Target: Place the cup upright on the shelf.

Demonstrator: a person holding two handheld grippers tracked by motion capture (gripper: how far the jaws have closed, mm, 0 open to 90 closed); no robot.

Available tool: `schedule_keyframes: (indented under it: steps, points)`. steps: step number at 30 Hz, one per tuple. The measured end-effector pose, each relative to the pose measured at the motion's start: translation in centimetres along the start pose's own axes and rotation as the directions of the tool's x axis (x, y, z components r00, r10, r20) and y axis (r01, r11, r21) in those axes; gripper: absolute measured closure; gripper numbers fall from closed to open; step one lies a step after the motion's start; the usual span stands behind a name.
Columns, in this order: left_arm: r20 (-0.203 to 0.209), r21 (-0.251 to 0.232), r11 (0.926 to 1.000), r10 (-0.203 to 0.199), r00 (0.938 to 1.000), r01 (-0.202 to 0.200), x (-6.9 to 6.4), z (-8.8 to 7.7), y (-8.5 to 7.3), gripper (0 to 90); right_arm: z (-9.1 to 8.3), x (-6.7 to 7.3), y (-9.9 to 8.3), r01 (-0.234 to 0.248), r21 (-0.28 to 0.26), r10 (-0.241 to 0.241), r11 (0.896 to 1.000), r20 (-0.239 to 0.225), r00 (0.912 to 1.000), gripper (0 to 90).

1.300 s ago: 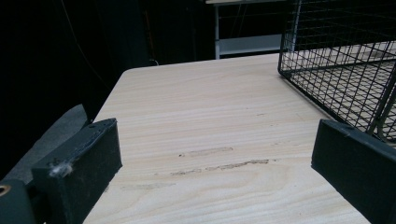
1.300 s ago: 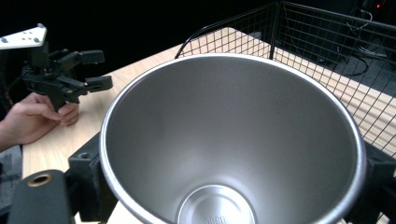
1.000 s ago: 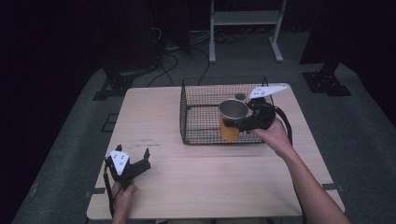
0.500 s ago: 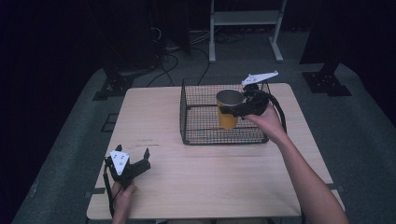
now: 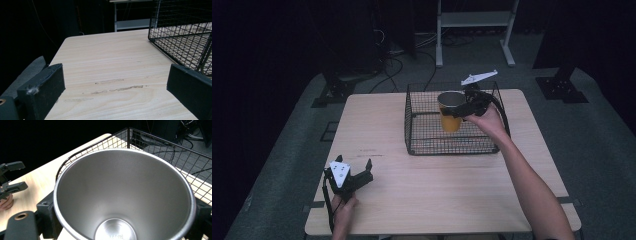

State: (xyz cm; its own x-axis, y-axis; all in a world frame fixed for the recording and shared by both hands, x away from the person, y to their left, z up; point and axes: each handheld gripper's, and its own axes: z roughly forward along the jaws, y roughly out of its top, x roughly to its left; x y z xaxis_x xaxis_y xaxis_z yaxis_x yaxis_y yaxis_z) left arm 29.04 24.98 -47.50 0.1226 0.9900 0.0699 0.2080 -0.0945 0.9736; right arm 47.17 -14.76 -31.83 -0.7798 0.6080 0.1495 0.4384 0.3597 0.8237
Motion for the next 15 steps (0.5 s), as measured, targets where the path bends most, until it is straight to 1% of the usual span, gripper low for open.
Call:
schedule_keyframes:
  steps: [5, 8, 12, 15]
  points:
    - [0.001, 0.001, 1.0, -0.001, 1.0, 0.001, 0.0, 0.0, 0.0, 0.8, 0.7, -0.4, 0.5, 0.003, 0.017, -0.003, 1.0, 0.01, 0.9999, 12.4]
    - [0.003, 0.0, 1.0, 0.002, 1.0, -0.002, -0.1, 0.0, 0.0, 0.8, 0.9, -0.5, 0.8, 0.019, 0.024, -0.019, 1.0, 0.034, 0.9992, 12.4]
    - [0.003, 0.001, 1.0, 0.002, 1.0, -0.002, 0.0, 0.0, 0.0, 0.8, 1.1, -0.8, 1.1, 0.015, 0.014, -0.015, 1.0, 0.032, 0.9994, 12.4]
    - [0.004, 0.0, 1.0, 0.001, 1.0, -0.001, -0.1, 0.0, 0.0, 0.8, 1.4, -1.2, 1.3, 0.003, 0.023, -0.004, 1.0, 0.036, 0.9994, 12.4]
